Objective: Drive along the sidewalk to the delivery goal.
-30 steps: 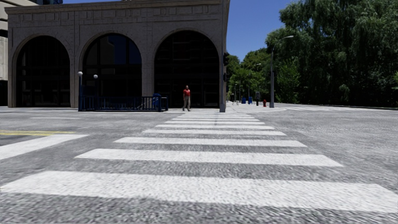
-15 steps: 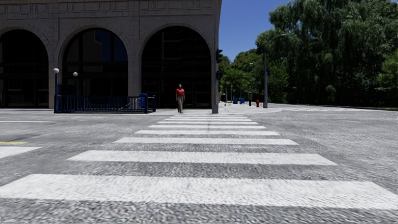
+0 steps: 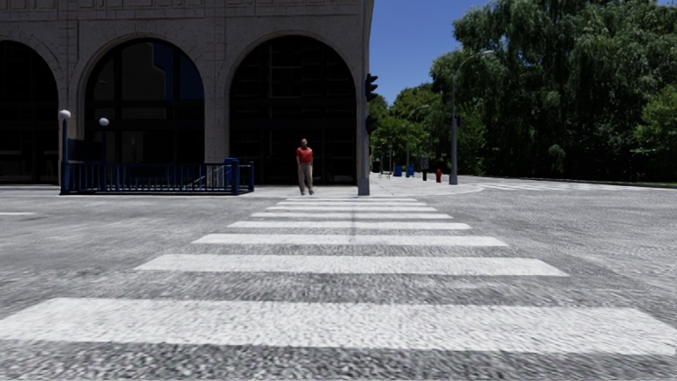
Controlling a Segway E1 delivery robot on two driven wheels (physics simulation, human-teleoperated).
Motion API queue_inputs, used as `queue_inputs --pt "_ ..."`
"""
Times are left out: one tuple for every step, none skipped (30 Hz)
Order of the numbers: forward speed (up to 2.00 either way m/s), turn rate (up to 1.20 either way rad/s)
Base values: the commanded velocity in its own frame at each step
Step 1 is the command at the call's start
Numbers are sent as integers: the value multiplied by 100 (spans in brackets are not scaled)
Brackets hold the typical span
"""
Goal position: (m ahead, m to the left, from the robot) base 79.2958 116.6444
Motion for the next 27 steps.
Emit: queue_inputs --pt "200 -1" --pt "200 -5" --pt "200 -5" --pt "200 -7" --pt "200 -10" --pt "200 -14" --pt "200 -14" --pt "200 -15" --pt "200 -18" --pt "200 -21" --pt "200 -21" --pt "200 -21" --pt "200 -22" --pt "200 -22" --pt "200 -22" --pt "200 -22" --pt "200 -23" --pt "200 -23" --pt "200 -23" --pt "200 -23" --pt "200 -23" --pt "200 -23" --pt "200 -23" --pt "200 -23" --pt "200 -23" --pt "200 -23" --pt "200 -23"
